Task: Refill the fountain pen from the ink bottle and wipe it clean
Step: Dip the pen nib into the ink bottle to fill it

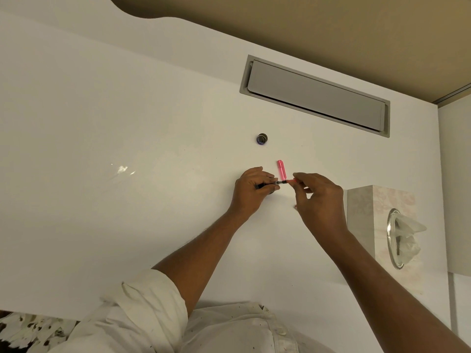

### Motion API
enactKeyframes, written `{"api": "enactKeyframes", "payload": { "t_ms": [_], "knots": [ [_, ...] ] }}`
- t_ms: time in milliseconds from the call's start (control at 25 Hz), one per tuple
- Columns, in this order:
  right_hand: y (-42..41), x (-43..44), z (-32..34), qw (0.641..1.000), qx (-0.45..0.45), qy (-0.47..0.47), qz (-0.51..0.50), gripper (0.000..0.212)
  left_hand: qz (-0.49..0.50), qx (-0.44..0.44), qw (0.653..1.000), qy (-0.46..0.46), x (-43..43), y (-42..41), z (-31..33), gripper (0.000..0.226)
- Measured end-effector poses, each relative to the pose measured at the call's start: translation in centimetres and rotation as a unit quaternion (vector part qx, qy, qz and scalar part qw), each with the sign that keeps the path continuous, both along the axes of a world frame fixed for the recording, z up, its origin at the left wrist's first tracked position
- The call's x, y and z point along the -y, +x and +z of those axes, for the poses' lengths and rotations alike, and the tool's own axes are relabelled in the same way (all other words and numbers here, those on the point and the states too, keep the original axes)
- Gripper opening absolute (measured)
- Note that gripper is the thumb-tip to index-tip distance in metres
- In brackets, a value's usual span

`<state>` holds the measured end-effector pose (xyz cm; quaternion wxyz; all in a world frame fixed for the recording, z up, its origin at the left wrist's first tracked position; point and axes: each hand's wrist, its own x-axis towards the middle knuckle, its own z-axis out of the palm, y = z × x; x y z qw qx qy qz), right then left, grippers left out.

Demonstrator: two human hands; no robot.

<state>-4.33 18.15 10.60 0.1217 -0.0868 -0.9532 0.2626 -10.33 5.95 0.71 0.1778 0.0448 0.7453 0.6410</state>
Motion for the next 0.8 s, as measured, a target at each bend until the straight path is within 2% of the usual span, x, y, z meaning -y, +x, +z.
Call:
{"api": "enactKeyframes", "payload": {
  "t_ms": [440,640,800],
  "knots": [
    [-0.08,0.31,-0.28,0.999,0.026,0.04,-0.016,0.013,0.005,-0.007,1.0,0.0,0.1,-0.03,0.43,0.016],
    [-0.11,0.49,-0.32,1.0,0.004,0.013,-0.02,0.007,0.0,0.002,1.0,0.0,0.1,-0.07,0.45,0.017],
    [0.0,0.3,-0.44,1.0,0.003,0.008,-0.013,0.012,-0.001,-0.002,1.0,-0.003,0.09,-0.1,0.45,0.016]
  ]
}}
